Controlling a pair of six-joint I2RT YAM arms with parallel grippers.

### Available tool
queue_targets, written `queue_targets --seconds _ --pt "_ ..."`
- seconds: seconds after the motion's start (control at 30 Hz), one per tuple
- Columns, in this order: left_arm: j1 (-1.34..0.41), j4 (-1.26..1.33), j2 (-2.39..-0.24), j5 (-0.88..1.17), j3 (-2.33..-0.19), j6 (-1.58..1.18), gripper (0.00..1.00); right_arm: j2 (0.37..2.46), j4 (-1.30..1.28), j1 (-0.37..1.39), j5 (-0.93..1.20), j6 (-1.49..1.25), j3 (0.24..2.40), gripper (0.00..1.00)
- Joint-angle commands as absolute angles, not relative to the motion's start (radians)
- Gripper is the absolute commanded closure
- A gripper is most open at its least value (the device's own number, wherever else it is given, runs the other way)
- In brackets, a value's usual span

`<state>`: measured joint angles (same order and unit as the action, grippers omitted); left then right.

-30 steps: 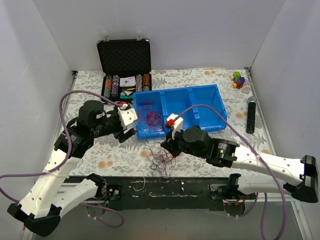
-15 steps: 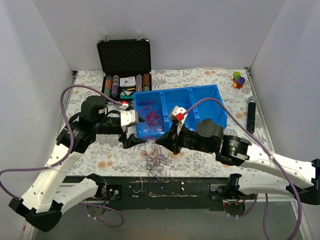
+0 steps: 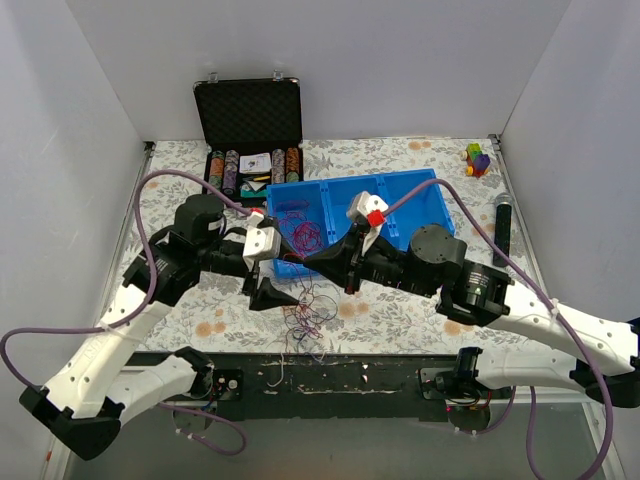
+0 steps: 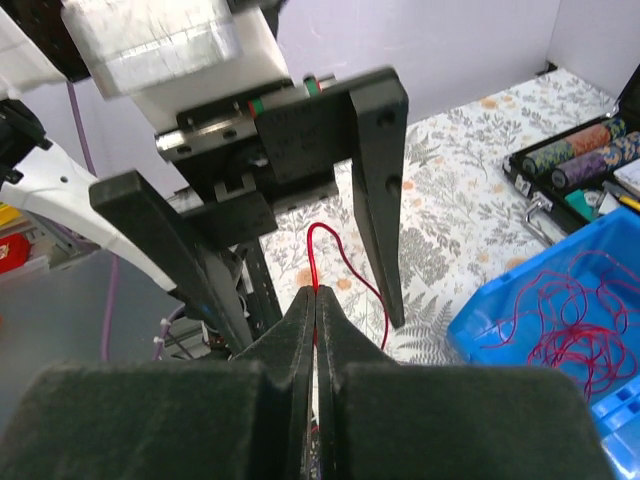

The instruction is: Untangle the cables

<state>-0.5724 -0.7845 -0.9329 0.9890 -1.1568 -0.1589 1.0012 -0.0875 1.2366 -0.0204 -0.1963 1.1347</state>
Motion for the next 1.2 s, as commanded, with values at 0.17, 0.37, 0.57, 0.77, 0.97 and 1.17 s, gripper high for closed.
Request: queue_targets --seconds 0.17,0.37,0.57,0.77,0.97,1.17 --pt "-0.612 -0.661 -0.965 1.051 -1.144 -0.278 0.22 1.055 0.075 1.235 -0.018 -0.144 1.235 0.99" --pt "-0.615 -0.61 -0.969 1.074 -1.124 -0.31 0.46 1.081 0.126 1.236 -0.047 -0.132 1.264 0.99" --pt "-0.618 -0.644 -0.969 1.054 -1.137 -0.245 1.0 1.066 0.14 1.236 -0.069 -0.118 1.264 0.99" --pt "-0.618 -0.621 -0.96 0.971 -1.14 -0.255 1.0 1.028 0.134 1.235 -0.103 -0.112 1.238 0.99" --pt "-0.618 -0.629 -1.032 0.841 -1.369 -0.241 1.0 0.942 0.103 1.235 -0.201 -0.161 1.077 0.23" --pt "-0.618 -0.722 -1.094 0.842 -1.578 -0.203 1.0 0.815 0.054 1.235 -0.232 -0.253 0.835 0.14"
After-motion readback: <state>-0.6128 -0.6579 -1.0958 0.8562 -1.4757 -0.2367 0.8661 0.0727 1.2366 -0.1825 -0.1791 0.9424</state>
